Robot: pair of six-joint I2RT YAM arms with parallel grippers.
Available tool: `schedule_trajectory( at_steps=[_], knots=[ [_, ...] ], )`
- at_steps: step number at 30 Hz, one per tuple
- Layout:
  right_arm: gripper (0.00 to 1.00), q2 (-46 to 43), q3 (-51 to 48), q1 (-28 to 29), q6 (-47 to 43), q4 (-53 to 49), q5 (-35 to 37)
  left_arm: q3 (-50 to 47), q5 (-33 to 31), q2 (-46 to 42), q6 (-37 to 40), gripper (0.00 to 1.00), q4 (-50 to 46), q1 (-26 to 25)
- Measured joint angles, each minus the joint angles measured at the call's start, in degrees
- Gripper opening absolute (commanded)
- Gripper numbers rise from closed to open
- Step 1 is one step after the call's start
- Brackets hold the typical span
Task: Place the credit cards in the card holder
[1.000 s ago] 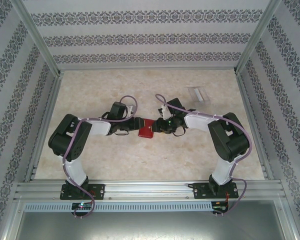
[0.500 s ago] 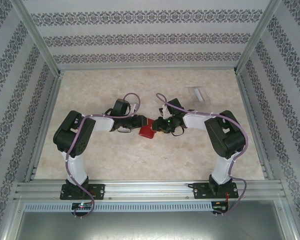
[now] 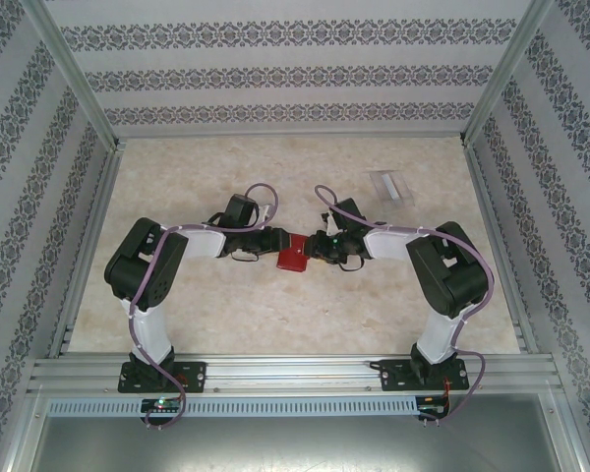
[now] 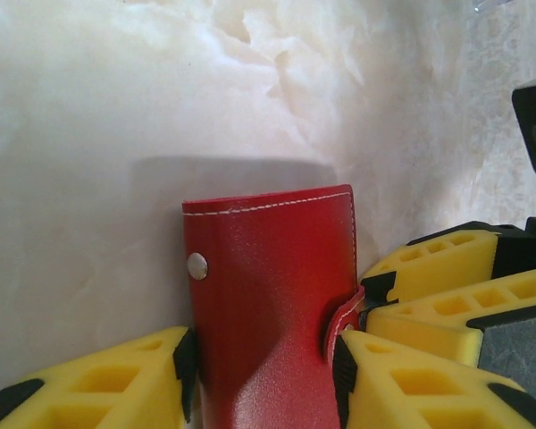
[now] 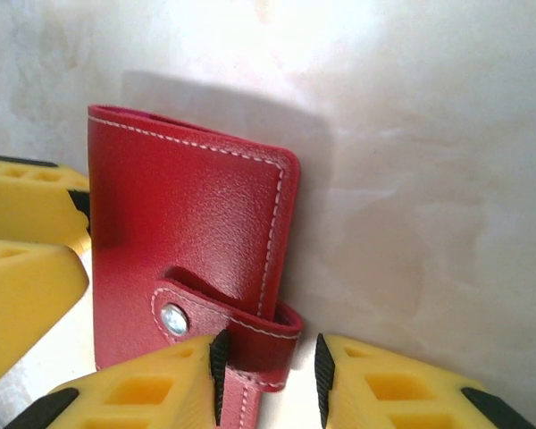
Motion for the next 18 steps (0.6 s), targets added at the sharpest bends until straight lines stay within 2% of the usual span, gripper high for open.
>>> schedule_trajectory(
  at_steps=[5,12,14,16,18],
  knots=[
    [0.3,0.7,-0.5,0.2,2.34,3.23,-0.52,0.04,0.31,0.5,-0.98,0.34,0.07,0.0],
    [0.24,1.51,-1.27,0.42,4.39,7.72,-1.14,-0.22,2.91,0.81,-2.91,0.31,0.28,-0.07],
    [0.24,1.62,-1.38,0.63,4.87,8.72,-1.29,-0.24,3.72,0.81,-3.72,0.25,0.28,-0.09],
    [0.26,1.62,-1.6,0.76,5.27,9.33,-1.42,-0.35,4.59,0.81,-4.5,0.12,0.31,-0.13],
    [0.27,1.62,-1.73,0.7,5.31,9.42,-1.46,-0.44,4.74,0.72,-4.96,0.03,0.37,-0.15]
  ],
)
